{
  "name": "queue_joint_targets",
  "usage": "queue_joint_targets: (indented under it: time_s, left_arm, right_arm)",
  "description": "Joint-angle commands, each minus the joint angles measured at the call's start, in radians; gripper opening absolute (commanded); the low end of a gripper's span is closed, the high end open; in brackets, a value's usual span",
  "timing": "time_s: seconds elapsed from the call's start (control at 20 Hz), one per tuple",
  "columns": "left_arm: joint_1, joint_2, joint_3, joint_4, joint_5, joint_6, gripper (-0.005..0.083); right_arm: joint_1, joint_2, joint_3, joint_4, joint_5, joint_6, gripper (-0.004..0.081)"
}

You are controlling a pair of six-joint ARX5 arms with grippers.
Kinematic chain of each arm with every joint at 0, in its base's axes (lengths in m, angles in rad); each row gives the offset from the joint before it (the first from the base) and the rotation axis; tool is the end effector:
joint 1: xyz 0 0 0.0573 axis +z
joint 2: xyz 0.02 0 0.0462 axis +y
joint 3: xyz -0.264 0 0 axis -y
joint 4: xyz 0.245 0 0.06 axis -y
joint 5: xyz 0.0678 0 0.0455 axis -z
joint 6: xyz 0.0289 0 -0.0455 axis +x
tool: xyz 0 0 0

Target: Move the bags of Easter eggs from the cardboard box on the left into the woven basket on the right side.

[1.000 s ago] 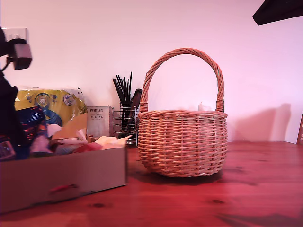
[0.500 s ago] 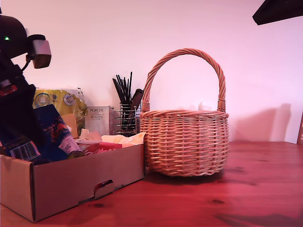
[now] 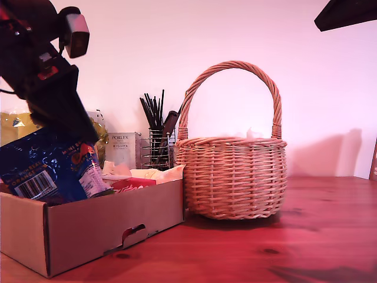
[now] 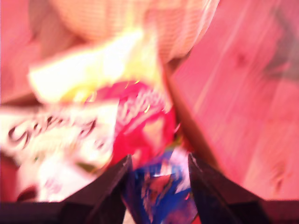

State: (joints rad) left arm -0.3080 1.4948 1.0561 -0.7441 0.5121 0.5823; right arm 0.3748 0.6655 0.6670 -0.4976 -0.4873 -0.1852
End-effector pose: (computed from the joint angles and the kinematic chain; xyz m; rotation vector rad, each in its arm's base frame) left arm 0.2648 -0.0991 0.2309 0.3593 0.9550 -1.0424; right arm 0.1247 0.0636 0.2824 -0.1412 0.4309 0.8883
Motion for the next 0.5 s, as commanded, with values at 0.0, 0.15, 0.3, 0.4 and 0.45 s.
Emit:
queue_joint_targets:
  time_s: [0.0,0.15,0.3,0.4,0.45]
  left_arm:
    - [-0.003,0.034,-0.022,-0.019,-0.019,-0.001,0.0269]
    - [-0.003,0.081,-0.022,-0.02,-0.082,-0.008,0.0276]
    - [-0.023,0.147,-0.022,0.024,-0.08,-0.037,0.0379]
    - [-0.046,0.176,-0.022,0.044,-0.079,-0.036,0.041]
    - [-0.055,0.185,-0.022,0.05,-0.079,-0.037,0.041]
  right_arm:
    - [0.003,0.0,-0.014,0.002,0.0,-0.006,-0.0013]
    - [0.003,0.0,-0.014,-0.005,-0.001,-0.006,-0.0013]
    - [0.003,0.0,-0.014,-0.01,-0.001,-0.006,-0.0013]
    - [0.003,0.0,-0.014,-0.011,-0.001,-0.006,-0.0013]
    - [0.003,0.0,-0.014,-0.011,-0.001,-0.006,-0.0013]
